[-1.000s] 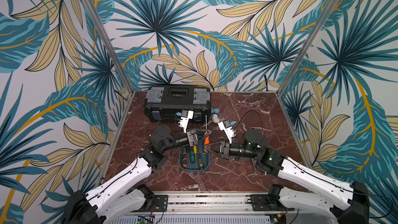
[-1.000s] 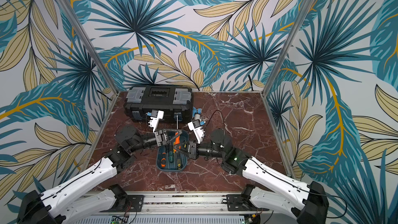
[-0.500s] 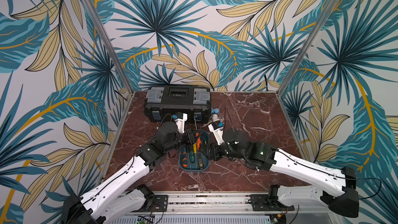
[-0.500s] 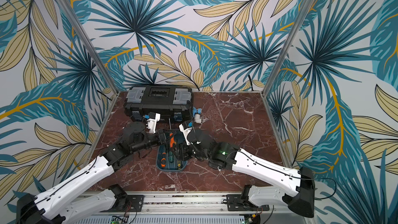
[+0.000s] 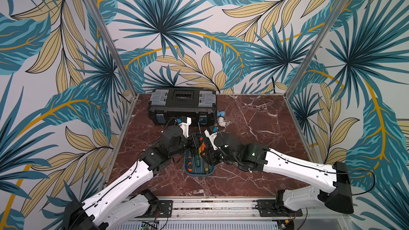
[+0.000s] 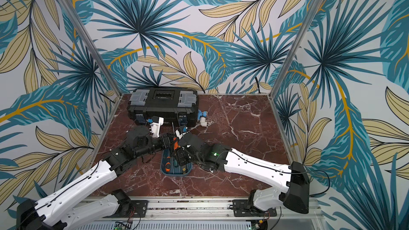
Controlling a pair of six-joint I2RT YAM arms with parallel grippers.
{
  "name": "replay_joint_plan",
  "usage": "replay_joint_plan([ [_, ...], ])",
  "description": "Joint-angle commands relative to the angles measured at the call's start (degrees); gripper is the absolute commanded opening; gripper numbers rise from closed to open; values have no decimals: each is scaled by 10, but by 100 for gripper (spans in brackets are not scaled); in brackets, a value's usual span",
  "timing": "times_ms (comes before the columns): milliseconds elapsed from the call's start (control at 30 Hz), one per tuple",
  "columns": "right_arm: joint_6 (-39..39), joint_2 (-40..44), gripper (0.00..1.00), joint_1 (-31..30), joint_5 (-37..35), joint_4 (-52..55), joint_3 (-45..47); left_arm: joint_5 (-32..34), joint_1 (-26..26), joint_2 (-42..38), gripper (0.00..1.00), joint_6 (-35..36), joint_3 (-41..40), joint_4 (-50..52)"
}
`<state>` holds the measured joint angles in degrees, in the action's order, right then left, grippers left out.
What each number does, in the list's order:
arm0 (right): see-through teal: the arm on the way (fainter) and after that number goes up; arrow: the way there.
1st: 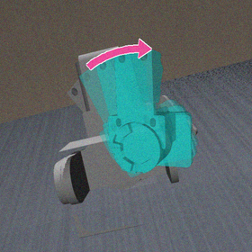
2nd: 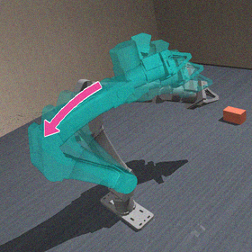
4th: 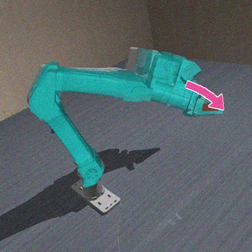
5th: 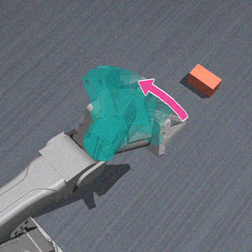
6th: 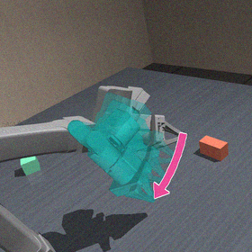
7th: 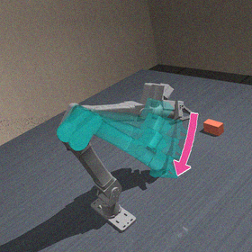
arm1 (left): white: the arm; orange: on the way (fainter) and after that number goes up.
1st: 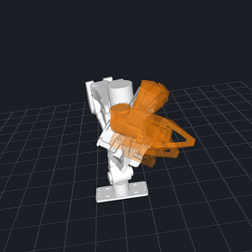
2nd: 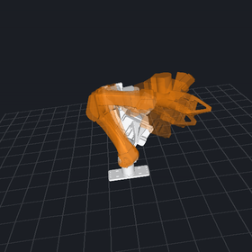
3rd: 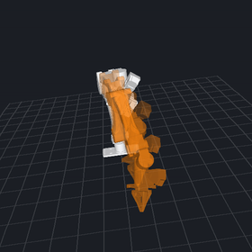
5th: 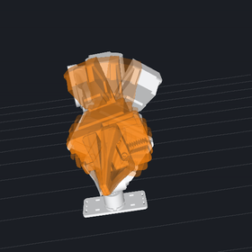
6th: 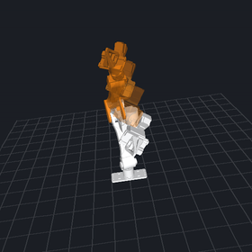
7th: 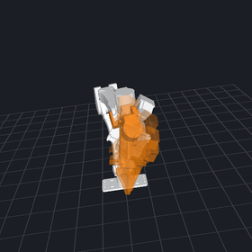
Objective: Put the screwdriver on the desktop into the storage box
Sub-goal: Place the screwdriver in the storage box.
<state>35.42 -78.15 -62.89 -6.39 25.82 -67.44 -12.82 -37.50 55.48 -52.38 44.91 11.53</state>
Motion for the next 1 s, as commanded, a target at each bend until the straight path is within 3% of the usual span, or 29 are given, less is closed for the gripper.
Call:
replay_joint_plan([
  [0, 1, -4, 33, -2, -16, 7, -2, 12, 2, -16, 0, -9, -7, -24],
  [167, 2, 3, 7, -2, -20, 5, 1, 9, 3, -16, 1, -7, -12, -28],
  [233, 3, 10, 0, -1, -24, 1, 6, 8, 3, -19, 22, -7, -15, -33],
  [333, 7, 26, 0, 2, -12, -21, 24, 8, 5, -30, 38, -7, -21, -47],
  [467, 29, 59, 0, 21, 38, -75, 65, -10, 11, -41, 48, -9, -29, -72],
  [700, 81, 116, 0, 65, 159, -210, 144, -79, 29, -49, 52, -44, -78, -189],
  [967, 131, 152, 0, 97, 226, -312, 201, -129, 34, -28, 52, -60, -94, -251],
])
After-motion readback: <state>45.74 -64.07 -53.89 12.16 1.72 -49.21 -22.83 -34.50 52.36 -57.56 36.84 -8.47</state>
